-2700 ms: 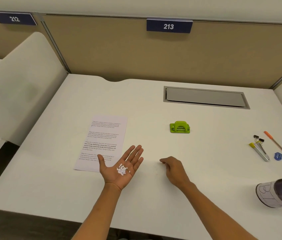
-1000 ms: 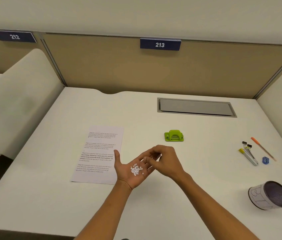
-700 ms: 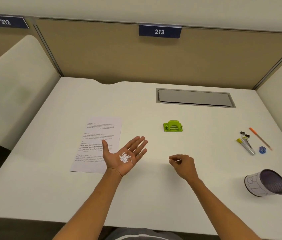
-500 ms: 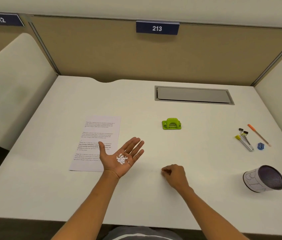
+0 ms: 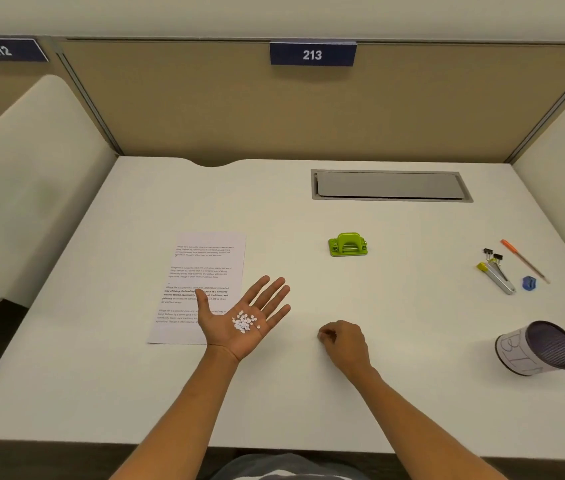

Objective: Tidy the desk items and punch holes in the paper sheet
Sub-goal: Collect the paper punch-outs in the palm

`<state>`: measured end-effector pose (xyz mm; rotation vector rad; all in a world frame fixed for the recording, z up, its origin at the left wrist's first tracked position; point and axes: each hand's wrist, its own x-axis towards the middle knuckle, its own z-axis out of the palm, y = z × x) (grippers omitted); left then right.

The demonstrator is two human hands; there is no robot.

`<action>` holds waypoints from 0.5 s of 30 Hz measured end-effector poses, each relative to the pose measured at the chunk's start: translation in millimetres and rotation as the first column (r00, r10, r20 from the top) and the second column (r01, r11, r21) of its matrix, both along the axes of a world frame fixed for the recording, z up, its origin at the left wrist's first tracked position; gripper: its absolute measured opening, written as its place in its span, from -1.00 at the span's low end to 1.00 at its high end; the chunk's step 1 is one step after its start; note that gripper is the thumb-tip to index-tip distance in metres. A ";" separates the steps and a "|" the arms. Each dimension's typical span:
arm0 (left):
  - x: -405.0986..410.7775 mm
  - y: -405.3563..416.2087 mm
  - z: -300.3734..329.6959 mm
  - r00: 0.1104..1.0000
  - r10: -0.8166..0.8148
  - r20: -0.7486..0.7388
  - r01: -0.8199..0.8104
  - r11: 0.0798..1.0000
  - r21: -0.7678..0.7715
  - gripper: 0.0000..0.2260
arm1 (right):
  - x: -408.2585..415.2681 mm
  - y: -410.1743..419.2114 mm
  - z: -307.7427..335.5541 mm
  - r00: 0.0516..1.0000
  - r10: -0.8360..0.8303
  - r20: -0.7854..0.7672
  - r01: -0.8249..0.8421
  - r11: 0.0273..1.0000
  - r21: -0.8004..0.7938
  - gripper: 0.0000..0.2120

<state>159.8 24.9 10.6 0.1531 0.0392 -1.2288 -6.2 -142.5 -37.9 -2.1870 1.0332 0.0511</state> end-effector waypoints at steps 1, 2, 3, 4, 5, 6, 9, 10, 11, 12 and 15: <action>1.3 0.9 -0.2 1.000 0.003 -0.001 -0.003 1.000 -0.001 0.10 | -3.1 1.0 -1.4 0.999 -0.028 0.029 0.028 1.000 -0.006 -0.83; 2.3 1.2 -0.3 1.000 0.006 -0.002 -0.006 1.000 -0.003 0.10 | -6.2 2.3 -1.9 0.998 -0.051 0.042 0.052 0.999 -0.014 -0.81; 2.9 1.2 -0.4 1.000 0.007 -0.003 -0.007 1.000 -0.005 0.10 | -9.0 4.1 -3.3 0.997 -0.070 0.042 0.072 0.997 -0.028 -0.79; 3.1 1.0 -0.5 1.000 0.006 -0.005 -0.006 1.000 -0.008 0.10 | -11.1 7.0 -3.5 0.996 -0.086 0.023 0.087 0.995 -0.040 -0.77; 3.0 0.4 -0.8 1.000 0.005 -0.007 -0.005 1.000 -0.011 0.10 | -12.2 10.5 -4.6 0.996 -0.093 0.010 0.094 0.994 -0.061 -0.76; 2.6 -0.2 -0.9 1.000 0.003 -0.008 -0.003 1.000 -0.013 0.10 | -12.2 15.6 -4.5 0.995 -0.100 -0.003 0.099 0.992 -0.074 -0.74; 0.7 -1.4 -1.8 1.000 -0.009 -0.014 0.009 1.000 -0.014 0.11 | -7.3 32.2 -3.5 0.995 -0.094 -0.017 0.092 0.990 -0.109 -0.71; 0.3 -1.0 -2.0 1.000 -0.013 -0.017 0.013 1.000 -0.016 0.11 | -4.2 36.6 -1.7 0.996 -0.087 -0.021 0.084 0.989 -0.120 -0.72; -0.1 -0.4 -2.3 1.000 -0.017 -0.022 0.016 1.000 -0.016 0.11 | -0.6 39.6 -2.5 0.997 -0.072 -0.025 0.068 0.987 -0.144 -0.72; -0.2 0.7 -2.6 0.999 -0.020 -0.027 0.019 1.000 -0.014 0.12 | 3.2 42.2 -1.0 0.997 -0.061 -0.039 0.054 0.985 -0.163 -0.71; -1.0 3.7 -3.6 0.999 -0.028 -0.033 0.028 1.000 -0.004 0.12 | 12.7 45.8 -1.3 0.996 -0.040 -0.081 0.020 0.971 -0.237 -0.70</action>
